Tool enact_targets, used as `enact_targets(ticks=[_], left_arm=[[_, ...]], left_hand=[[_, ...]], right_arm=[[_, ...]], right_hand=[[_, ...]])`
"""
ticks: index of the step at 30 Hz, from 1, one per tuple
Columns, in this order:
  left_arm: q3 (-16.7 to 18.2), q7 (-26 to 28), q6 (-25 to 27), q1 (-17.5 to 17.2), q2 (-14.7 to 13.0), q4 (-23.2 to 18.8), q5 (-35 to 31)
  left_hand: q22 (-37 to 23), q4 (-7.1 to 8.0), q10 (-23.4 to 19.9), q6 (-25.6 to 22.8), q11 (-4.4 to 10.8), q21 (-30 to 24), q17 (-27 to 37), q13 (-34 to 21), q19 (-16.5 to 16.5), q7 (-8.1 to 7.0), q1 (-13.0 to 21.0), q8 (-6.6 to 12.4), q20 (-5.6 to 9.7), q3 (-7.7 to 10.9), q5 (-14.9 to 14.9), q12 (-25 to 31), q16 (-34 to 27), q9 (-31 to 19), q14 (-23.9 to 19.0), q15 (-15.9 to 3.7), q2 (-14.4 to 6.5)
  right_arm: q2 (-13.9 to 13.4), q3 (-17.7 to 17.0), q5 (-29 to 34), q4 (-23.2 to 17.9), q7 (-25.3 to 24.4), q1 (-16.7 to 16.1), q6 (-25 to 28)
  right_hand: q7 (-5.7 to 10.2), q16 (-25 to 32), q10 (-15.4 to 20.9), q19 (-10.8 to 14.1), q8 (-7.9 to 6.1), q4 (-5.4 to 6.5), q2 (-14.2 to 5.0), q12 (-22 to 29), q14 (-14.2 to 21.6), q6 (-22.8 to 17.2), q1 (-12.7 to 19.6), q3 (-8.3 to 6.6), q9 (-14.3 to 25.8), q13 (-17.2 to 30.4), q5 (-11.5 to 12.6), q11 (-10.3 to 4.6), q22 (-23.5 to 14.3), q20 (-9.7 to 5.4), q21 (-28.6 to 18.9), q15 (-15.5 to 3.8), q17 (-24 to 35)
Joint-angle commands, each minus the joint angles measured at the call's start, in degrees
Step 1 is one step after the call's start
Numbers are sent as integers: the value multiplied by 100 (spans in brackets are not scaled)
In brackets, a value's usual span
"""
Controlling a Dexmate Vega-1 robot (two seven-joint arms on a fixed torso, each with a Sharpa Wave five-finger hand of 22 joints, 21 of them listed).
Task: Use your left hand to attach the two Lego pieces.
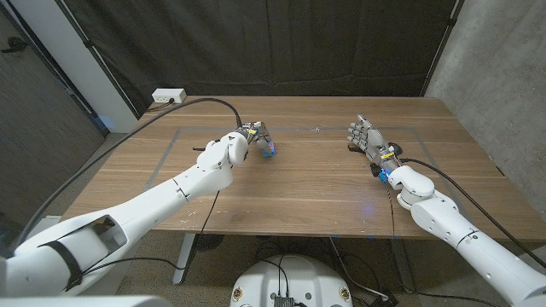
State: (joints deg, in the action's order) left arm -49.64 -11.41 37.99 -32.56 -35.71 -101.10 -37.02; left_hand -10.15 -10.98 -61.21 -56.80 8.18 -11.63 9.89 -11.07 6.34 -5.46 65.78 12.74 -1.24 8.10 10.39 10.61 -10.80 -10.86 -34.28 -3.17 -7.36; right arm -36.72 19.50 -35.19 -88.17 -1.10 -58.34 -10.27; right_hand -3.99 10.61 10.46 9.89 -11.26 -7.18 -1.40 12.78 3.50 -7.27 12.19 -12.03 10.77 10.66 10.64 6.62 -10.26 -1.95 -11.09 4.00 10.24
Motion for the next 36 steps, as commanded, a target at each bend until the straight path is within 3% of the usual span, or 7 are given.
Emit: enact_targets(ticks=[1, 24, 36], left_arm=[[-224, -202, 65, 113, 90, 79, -385], [-88, -278, 7, 44, 206, 44, -556], [65, -167, 55, -50, 160, -90, -531]], left_hand=[[-12, 647, -257, -569, 15, 0, 2, -17, 27, 489, -43, 39, -19, 712, 30, 30, 6, -27, -11, -250, -36], [-13, 645, -259, -587, 31, -2, 2, -21, 38, 439, -53, 50, -36, 745, 26, 29, 6, -28, 3, -212, -12], [-15, 592, 148, -183, -79, 11, 4, -35, -1, 451, 15, -77, -142, 849, 8, -54, 33, -43, 140, -158, -35]], right_arm=[[-8, -39, -40, 12, 24, -58, -67], [-3, -53, -82, 92, 84, -57, -110], [-24, -74, -47, 11, 15, -102, -126]], right_hand=[[1, 16, 34, 27, -29, 9, -43, 18, 63, -75, 12, 19, 18, 14, -10, -24, -16, -3, -50, 4, 11], [-4, 16, 49, 45, -25, 9, -45, 15, 87, -84, 15, 25, 18, 12, -11, -19, -16, -1, -52, 7, 11], [1, 15, 57, 47, -25, 10, -45, 14, 96, -94, 13, 29, 18, 12, -11, -14, -17, 0, -50, 4, 13]])
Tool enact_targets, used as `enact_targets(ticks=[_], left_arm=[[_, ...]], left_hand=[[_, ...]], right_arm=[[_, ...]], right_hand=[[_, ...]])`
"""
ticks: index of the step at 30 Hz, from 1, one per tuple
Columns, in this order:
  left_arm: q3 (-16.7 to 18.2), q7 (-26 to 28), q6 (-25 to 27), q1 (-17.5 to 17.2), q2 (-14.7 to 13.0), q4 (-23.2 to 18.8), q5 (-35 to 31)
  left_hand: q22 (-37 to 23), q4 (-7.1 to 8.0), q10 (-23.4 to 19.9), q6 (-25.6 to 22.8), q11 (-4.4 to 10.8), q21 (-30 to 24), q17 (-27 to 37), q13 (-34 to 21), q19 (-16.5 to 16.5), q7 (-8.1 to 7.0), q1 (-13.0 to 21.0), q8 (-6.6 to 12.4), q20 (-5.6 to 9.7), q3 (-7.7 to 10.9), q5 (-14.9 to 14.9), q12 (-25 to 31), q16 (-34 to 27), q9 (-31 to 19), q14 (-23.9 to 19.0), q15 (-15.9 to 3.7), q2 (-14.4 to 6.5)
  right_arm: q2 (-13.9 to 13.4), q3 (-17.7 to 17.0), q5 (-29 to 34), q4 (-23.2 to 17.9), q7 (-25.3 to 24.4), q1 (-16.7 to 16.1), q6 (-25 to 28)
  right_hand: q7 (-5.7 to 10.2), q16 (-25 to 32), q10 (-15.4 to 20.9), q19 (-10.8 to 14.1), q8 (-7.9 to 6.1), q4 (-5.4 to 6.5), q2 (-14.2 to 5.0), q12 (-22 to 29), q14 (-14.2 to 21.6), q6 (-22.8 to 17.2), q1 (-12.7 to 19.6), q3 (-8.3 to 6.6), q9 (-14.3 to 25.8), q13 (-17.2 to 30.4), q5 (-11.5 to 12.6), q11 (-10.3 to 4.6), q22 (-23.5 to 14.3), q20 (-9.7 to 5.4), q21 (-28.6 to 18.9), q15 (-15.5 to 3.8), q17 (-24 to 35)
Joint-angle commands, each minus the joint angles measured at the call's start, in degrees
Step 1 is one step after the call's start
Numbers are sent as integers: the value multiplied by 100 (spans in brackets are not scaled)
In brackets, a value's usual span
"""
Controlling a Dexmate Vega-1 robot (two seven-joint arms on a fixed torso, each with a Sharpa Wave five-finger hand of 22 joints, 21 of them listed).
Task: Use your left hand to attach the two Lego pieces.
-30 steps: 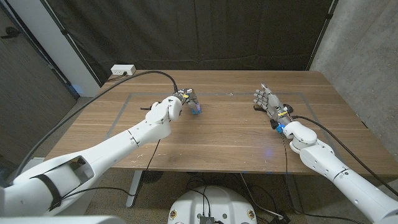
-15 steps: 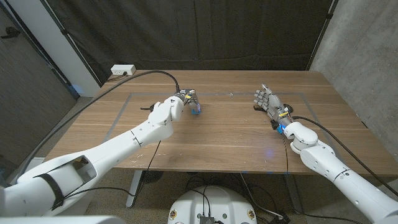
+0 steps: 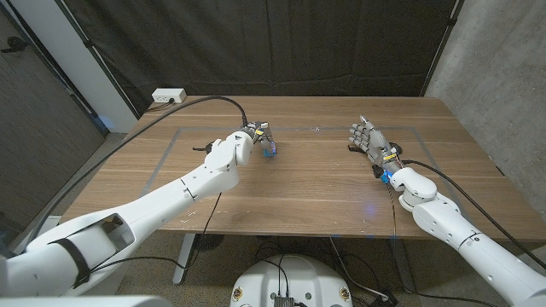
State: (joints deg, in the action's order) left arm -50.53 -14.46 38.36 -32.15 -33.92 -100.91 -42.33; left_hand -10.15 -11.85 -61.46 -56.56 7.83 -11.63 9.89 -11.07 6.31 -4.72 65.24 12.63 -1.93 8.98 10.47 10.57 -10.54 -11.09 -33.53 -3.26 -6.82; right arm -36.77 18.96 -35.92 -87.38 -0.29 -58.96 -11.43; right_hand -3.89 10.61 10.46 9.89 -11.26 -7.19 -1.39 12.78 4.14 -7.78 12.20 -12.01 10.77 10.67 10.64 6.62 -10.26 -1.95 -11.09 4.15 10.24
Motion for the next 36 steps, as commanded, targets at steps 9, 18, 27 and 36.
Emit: enact_targets(ticks=[9, 18, 27, 36], left_arm=[[156, 86, 2, -81, -42, -113, 10], [122, -57, -6, -54, -67, -96, 37], [62, -206, -66, -14, -66, -32, 78], [42, -274, -109, 38, -66, 7, 72]], left_hand=[[-16, 666, 478, 121, -74, 22, 3, -85, -47, 353, 84, -130, -122, 827, -10, -43, 19, -41, 194, -119, -111], [-17, 663, 574, 249, -91, 25, 3, -90, -74, 356, 74, -133, -225, 851, -18, -24, 22, -50, 280, -109, -104], [-20, 665, 704, 406, -128, 31, 2, -88, -119, 391, 31, -149, -250, 846, -31, -19, 22, -53, 368, -84, -52], [-26, 684, 1008, 772, -167, 32, 8, -85, -193, 281, -56, -200, -285, 840, -27, -24, 21, -47, 527, -27, -5]], right_arm=[[-40, -35, 33, -138, -114, -86, 5], [-48, -26, 27, -170, -125, -106, 43], [-70, -21, 27, -203, -146, -118, 100], [-84, -24, 42, -240, -169, -118, 119]], right_hand=[[-8, 17, 50, 46, -22, 17, -47, 8, 42, -42, 5, 32, 18, 11, -12, -27, -17, 32, -48, 21, 16], [-6, 17, 56, 44, -20, 18, -50, 9, 48, -42, 4, 33, 18, 11, -12, -24, -17, 39, -46, 14, 16], [-6, 16, 60, 48, -19, 20, -53, 8, 53, -44, 3, 35, 18, 12, -11, -23, -18, 42, -46, 13, 17], [-9, 15, 87, 51, -26, 20, -54, 15, 59, -67, 3, 37, 18, 13, -11, -22, -18, 41, -46, 23, 18]])
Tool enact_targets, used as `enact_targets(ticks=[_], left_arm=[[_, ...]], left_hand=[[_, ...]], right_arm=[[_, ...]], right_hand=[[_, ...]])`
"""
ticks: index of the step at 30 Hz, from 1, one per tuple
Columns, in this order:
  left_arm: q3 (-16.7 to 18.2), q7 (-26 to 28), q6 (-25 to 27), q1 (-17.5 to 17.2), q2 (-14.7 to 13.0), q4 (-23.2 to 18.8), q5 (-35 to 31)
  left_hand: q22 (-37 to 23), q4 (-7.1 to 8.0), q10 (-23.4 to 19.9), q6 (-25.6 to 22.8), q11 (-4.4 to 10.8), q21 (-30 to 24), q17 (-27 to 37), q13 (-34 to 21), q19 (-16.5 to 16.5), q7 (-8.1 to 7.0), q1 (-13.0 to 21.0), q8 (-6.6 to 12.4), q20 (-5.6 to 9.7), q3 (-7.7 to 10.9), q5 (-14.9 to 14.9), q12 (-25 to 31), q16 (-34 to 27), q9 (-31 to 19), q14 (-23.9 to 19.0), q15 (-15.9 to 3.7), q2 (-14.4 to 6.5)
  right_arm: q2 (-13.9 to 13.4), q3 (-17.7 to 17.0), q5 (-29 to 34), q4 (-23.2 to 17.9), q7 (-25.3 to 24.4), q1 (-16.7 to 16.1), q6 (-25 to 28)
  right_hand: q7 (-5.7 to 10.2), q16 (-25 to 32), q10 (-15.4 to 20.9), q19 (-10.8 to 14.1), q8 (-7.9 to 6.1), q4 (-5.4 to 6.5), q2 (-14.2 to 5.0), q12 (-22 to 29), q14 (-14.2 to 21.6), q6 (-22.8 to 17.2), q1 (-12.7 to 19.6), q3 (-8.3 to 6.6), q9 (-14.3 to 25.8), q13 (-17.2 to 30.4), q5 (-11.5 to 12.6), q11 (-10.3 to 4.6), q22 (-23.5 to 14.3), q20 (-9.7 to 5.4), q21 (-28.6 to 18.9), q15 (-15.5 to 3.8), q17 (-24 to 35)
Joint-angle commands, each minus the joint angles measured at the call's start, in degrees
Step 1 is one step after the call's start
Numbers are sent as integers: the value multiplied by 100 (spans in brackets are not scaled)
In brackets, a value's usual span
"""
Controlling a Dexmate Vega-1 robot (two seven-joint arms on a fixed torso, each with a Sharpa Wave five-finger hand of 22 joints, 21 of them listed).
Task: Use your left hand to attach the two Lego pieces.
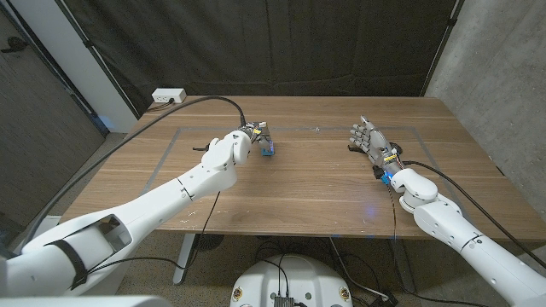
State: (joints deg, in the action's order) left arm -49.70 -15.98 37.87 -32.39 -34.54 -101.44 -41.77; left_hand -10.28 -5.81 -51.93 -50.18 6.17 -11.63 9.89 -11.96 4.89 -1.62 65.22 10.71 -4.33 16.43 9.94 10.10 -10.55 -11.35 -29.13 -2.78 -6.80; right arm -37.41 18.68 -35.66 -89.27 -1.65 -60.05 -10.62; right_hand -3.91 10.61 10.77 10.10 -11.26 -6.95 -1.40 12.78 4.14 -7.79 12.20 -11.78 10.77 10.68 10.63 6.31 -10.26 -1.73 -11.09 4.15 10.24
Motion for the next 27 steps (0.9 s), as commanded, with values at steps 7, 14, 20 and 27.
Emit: enact_targets(ticks=[7, 14, 20, 27], left_arm=[[-25, -135, -91, 78, 2, 81, 48], [-5, -139, -147, 84, -29, 42, 53], [16, -140, -216, 96, -38, 42, 69], [13, -182, -310, 151, -30, 95, 82]], left_hand=[[-12, 116, 121, 235, -99, 24, 9, 8, -66, -57, -185, 11, 6, 22, 6, 49, -1, -16, 121, -104, 102], [-13, 207, 341, 447, -225, 27, 16, 23, -113, -88, -442, -1, 8, -127, 5, 39, -3, -7, 195, -60, 267], [-15, 261, 491, 678, -285, 35, 24, 30, -172, -91, -572, -24, -61, -190, 19, 45, 9, -7, 292, 68, 313], [-16, 299, 582, 902, -325, 30, 27, 38, -192, 43, -673, -35, -103, -243, 29, 59, 6, -4, 344, 88, 358]], right_arm=[[-14, 2, 22, -54, -58, -5, 44], [-15, 7, 32, -58, -67, 4, 58], [-11, -7, 59, -83, -125, -15, 41], [-7, -20, 63, -91, -153, -39, 26]], right_hand=[[-4, 11, 58, 31, -29, -3, -59, 14, 56, -81, 4, 13, 18, 12, -11, 13, -18, 17, -45, 21, 18], [-5, 11, 65, 32, -28, -5, -64, 14, 62, -85, 9, 12, 17, 12, -11, 17, -19, 19, -44, 25, 17], [-17, 28, 111, 54, -45, -4, -72, 28, 115, -142, 12, 11, 17, 12, -11, 9, -19, 20, -51, 0, 17], [-7, 41, 209, 115, -74, -14, -77, 57, 183, -245, 31, 7, 16, 7, -11, 1, -19, -2, -70, -45, 12]])
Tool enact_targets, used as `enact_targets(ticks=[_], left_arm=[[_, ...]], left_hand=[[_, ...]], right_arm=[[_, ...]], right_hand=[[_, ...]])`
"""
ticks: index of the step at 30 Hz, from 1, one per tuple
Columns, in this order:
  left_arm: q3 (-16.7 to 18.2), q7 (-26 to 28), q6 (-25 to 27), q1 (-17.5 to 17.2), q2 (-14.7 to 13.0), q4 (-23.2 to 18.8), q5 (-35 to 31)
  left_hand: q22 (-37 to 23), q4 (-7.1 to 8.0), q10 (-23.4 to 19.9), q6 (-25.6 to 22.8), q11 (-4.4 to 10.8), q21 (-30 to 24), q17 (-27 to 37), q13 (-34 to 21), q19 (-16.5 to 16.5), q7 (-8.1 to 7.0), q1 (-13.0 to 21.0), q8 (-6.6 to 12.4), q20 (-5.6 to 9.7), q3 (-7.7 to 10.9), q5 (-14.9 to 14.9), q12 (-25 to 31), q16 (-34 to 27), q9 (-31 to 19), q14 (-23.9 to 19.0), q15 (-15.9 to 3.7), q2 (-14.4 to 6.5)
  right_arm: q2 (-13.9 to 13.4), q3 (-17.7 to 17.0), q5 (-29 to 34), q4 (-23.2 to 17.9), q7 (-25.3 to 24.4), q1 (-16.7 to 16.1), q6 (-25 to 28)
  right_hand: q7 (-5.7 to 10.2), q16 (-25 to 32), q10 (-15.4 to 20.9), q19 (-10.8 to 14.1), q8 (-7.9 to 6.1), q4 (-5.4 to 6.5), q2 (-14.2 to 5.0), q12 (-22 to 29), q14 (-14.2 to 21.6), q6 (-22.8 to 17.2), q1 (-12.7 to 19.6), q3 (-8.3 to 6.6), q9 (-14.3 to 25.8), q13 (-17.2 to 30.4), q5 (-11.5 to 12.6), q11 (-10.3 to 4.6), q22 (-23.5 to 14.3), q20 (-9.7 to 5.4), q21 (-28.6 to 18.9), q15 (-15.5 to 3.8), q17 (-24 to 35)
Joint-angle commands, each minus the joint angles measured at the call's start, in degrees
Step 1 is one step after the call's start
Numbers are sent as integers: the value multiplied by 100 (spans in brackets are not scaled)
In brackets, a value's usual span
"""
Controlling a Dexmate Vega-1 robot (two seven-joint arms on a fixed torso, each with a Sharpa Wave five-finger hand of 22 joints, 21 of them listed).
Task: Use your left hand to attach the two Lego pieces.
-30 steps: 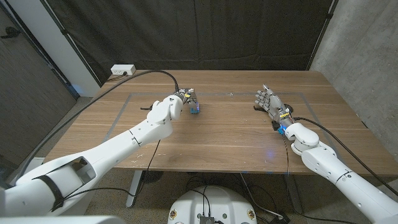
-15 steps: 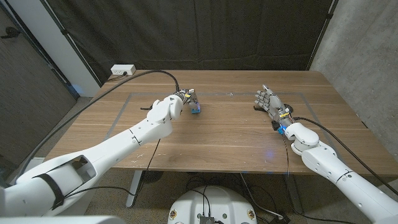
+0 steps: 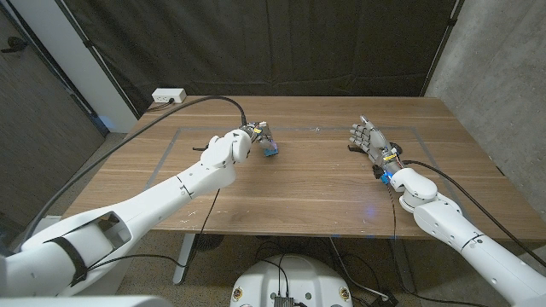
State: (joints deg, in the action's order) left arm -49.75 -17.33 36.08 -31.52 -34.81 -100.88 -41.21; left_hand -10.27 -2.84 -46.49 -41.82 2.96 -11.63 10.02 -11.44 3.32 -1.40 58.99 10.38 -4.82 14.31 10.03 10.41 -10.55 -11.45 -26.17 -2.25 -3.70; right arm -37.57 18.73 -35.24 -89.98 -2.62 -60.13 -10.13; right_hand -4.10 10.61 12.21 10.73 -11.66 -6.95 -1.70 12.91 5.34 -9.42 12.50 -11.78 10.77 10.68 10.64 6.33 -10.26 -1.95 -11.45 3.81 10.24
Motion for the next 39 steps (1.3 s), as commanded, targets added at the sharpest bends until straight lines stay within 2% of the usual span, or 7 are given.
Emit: enact_targets(ticks=[1, 9, 19, 21, 30, 33, 39], left_arm=[[9, -58, -145, 78, -4, 46, 17], [-15, -141, -270, 140, 3, 90, 7], [288, 66, -183, -88, -148, -335, 44], [472, 247, -160, -254, -200, -520, 143], [1501, 1712, -420, -1223, -373, -1227, 779], [1895, 2148, -816, -1497, -366, -1262, 1261], [2644, 3111, -2197, -2010, -137, -915, 2489]], left_hand=[[-18, 17, 63, 136, -29, 29, 16, -12, -43, 54, -83, -10, -66, -49, 23, 30, 6, 8, 67, 58, 62], [-18, 46, 280, 324, -93, 39, 18, -1, -108, 232, -182, -2, -136, -113, 40, 11, 15, 16, 160, 173, 128], [-21, 94, 725, 830, -130, 39, 30, 6, -193, 237, -286, -21, -255, -159, 76, -25, 30, 18, 352, 258, 128], [-24, 155, 724, 726, -51, 28, 46, 2, -187, 270, -340, 50, -277, -138, 81, 16, 3, 16, 355, 230, 18], [-39, 591, 625, 412, -97, -88, 74, -9, 82, 254, -828, 167, -199, -144, 30, 120, -97, 28, 157, 199, -427], [-40, 628, 620, 385, -85, -100, 72, -9, 120, 219, -874, 172, -141, -149, 23, 125, -101, 31, 133, 171, -448], [-38, 738, 614, 308, -88, -162, 50, -5, 322, 172, -1040, 179, 47, -196, 3, 134, -119, 42, -19, -10, -429]], right_arm=[[7, -28, 20, -21, -58, -33, -21], [10, -48, 4, -29, -80, -79, -41], [18, -113, 37, -48, -156, -153, -176], [37, -117, 48, -23, -155, -153, -230], [142, -69, 76, 215, 45, -18, -482], [165, -62, 110, 251, 65, 18, -553], [225, -49, 150, 337, 105, 70, -695]], right_hand=[[12, 39, 61, 50, -33, -15, -47, 41, 63, -83, 3, 7, 16, 7, -11, -1, -19, 15, -33, -7, 12], [19, 35, 58, 32, -26, -17, -47, 32, 76, -86, 8, 9, 15, 4, -13, 23, -19, 50, -22, 27, 11], [31, 23, 69, 10, -18, -19, -49, 29, 67, -95, 13, 10, 15, 4, -14, -49, -20, 73, -12, 10, 12], [55, 25, 127, 13, -33, -19, -50, 46, 88, -151, 15, 11, 14, 3, -16, -135, -21, 70, -12, -51, 12], [196, 16, 227, 31, -156, -25, -62, 60, 124, -572, 34, 9, 14, -2, -17, -167, -24, 28, -14, -87, 9], [210, -1, 188, 7, -225, -25, -90, 32, 99, -838, 51, -3, 14, -5, -20, -128, -25, 33, -3, -48, 9], [234, -6, 138, -14, -173, -22, -95, 5, 84, -768, 49, -2, 13, -5, -23, -134, -26, 59, 4, -12, 12]])
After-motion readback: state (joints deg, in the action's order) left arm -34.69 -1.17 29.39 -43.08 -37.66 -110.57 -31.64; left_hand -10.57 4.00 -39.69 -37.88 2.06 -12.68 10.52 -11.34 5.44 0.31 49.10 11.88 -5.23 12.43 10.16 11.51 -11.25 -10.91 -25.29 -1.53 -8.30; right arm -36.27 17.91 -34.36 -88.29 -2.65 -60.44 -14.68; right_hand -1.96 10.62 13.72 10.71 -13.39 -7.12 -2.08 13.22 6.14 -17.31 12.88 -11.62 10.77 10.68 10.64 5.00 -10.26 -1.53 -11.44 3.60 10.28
